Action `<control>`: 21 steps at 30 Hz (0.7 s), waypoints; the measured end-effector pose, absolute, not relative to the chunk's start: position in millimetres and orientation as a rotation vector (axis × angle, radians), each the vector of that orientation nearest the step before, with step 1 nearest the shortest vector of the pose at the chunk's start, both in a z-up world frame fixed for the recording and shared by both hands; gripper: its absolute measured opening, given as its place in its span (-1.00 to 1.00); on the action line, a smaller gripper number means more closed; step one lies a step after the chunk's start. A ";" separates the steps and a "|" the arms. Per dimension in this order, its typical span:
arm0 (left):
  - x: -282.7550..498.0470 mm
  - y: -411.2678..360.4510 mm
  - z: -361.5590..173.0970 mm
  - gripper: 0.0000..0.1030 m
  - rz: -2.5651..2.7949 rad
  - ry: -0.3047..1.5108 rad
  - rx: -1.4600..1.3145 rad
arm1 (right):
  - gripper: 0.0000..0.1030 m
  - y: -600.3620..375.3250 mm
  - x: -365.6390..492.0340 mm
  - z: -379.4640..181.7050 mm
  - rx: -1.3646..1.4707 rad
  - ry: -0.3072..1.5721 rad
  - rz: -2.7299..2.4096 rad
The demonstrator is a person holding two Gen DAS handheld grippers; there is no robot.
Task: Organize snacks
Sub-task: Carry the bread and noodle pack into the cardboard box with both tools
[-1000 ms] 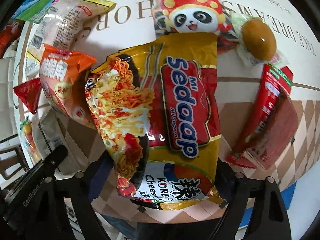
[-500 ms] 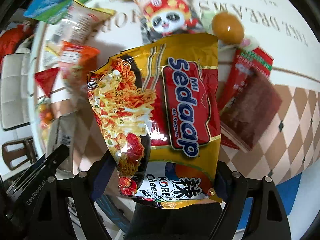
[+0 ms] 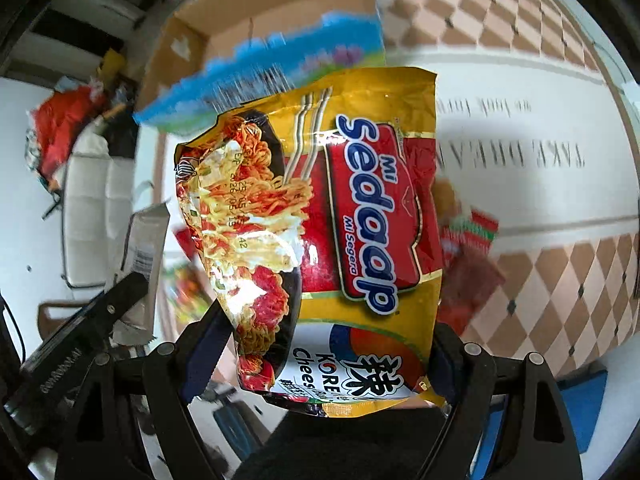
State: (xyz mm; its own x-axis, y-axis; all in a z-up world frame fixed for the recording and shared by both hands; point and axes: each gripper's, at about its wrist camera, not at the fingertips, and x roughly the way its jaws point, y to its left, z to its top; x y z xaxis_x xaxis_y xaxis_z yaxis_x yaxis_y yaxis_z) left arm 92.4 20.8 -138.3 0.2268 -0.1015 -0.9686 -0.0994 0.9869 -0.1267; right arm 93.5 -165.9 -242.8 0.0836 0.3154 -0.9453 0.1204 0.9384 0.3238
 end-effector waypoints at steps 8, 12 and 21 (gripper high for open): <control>244.6 13.2 -126.5 -0.18 -0.131 1.250 -0.082 | 0.69 -167.6 178.8 -223.6 0.435 1.397 0.128; 314.6 16.7 -144.6 -0.18 -0.147 1.257 -0.058 | 0.69 -169.4 239.5 -228.6 0.434 1.392 0.096; 451.2 10.8 -207.9 -0.18 -0.162 1.381 -0.083 | 0.69 -178.9 364.6 -292.9 0.414 1.453 0.043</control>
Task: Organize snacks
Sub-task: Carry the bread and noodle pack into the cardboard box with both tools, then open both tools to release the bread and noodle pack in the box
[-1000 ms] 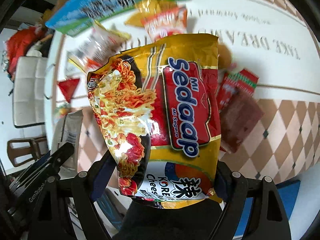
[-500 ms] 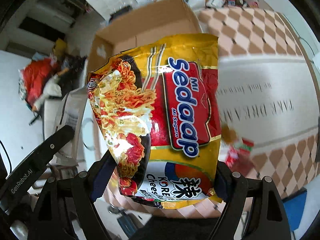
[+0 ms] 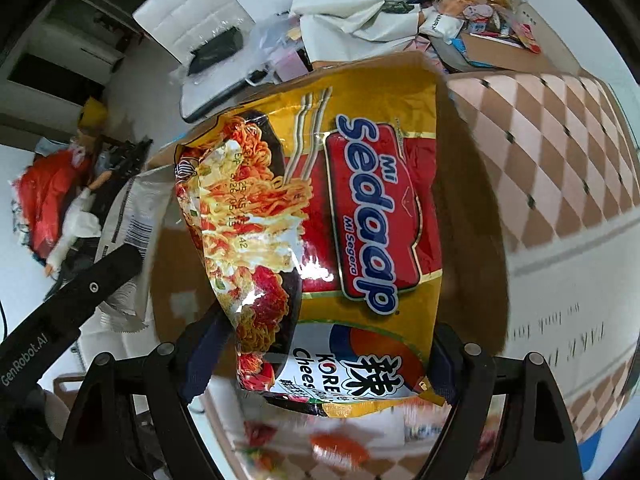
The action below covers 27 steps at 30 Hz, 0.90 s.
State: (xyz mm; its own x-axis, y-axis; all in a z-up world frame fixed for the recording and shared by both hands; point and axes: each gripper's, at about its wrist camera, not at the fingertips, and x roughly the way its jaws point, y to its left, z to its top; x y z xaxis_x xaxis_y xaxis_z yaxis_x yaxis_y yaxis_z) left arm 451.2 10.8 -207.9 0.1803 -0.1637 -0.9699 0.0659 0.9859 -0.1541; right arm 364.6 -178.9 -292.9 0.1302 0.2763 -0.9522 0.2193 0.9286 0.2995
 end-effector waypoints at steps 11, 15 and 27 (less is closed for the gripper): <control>507.5 9.6 -305.8 -0.17 -0.179 1.583 -0.152 | 0.69 -174.7 486.2 -396.1 0.385 1.592 0.023; 509.4 9.4 -321.2 -0.17 -0.181 1.614 -0.152 | 0.69 -174.5 491.5 -419.2 0.357 1.621 0.024; 506.7 8.8 -328.0 -0.12 -0.172 1.643 -0.113 | 0.71 -141.7 479.6 -435.1 0.300 1.673 0.050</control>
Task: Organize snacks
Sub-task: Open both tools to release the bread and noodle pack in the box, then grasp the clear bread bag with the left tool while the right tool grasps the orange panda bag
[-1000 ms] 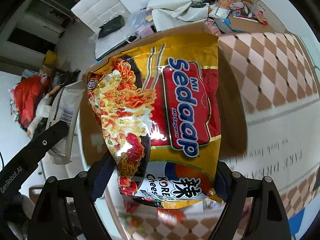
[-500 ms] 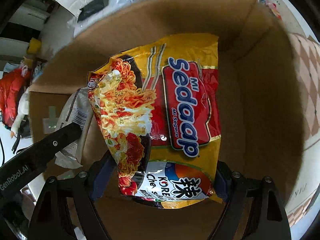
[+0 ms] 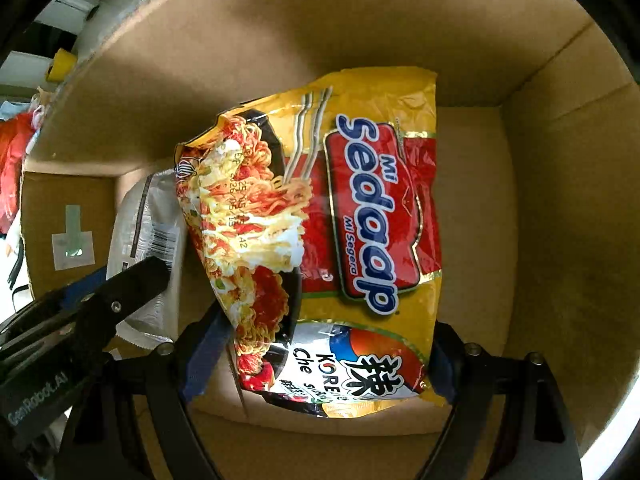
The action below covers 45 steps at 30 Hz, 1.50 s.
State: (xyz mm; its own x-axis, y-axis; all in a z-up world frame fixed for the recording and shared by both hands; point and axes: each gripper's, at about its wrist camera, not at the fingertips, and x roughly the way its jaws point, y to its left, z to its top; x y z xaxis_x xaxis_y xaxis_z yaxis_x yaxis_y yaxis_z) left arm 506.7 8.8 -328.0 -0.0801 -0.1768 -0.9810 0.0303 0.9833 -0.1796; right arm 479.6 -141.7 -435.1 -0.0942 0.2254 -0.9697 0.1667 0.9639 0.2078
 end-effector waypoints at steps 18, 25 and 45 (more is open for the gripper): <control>474.8 21.9 -283.9 0.76 -0.163 1.508 -0.061 | 0.92 -149.4 448.3 -415.7 0.193 1.557 0.021; 444.6 19.6 -248.9 0.76 -0.149 1.414 -0.026 | 0.92 -147.4 395.6 -372.6 0.143 1.470 0.008; 323.8 14.1 -146.3 0.76 -0.052 1.174 0.020 | 0.92 -124.5 293.5 -171.5 0.150 1.294 0.075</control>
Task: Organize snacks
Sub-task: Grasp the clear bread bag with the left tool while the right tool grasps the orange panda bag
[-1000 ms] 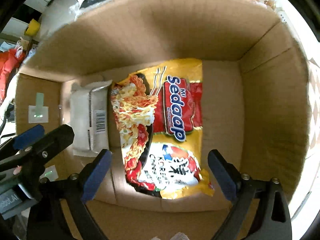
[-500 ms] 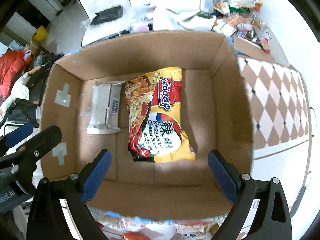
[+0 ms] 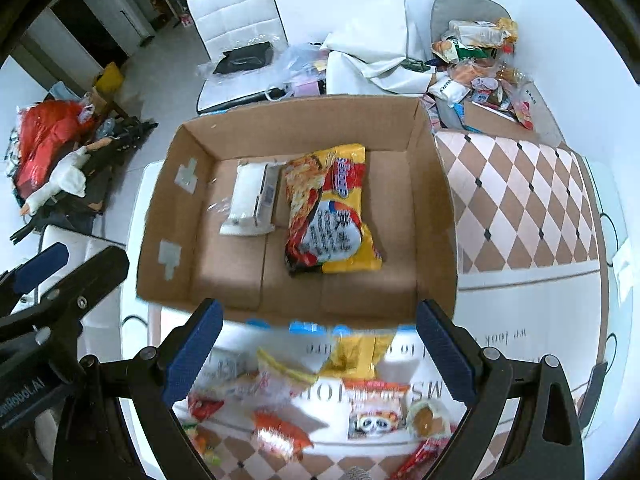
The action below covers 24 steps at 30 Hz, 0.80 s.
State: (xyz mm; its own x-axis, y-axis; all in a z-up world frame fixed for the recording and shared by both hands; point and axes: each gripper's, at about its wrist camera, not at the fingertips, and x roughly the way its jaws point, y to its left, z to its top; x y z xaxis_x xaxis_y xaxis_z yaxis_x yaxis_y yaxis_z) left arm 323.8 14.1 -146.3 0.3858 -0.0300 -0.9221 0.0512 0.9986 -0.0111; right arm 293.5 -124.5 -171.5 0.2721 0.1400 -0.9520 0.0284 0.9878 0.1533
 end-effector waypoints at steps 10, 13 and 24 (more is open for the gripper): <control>255.8 6.6 -197.4 0.76 -0.019 1.289 0.106 | 0.92 -149.0 218.5 -220.1 0.189 1.456 0.069; 244.7 -3.9 -235.3 0.76 -0.051 1.375 0.179 | 0.92 -163.0 201.7 -251.3 0.222 1.529 0.038; 236.1 -64.0 -349.1 0.76 -0.136 1.501 0.571 | 0.92 -196.7 170.3 -316.2 0.266 1.622 -0.052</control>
State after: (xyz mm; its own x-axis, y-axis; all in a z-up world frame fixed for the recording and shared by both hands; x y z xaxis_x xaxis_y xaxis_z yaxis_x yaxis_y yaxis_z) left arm 236.1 -64.0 -349.1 0.0900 0.2595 -0.9615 0.4279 0.8617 0.2726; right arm 170.3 -196.7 -316.2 -0.0457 0.1395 -0.9892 0.2029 0.9708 0.1276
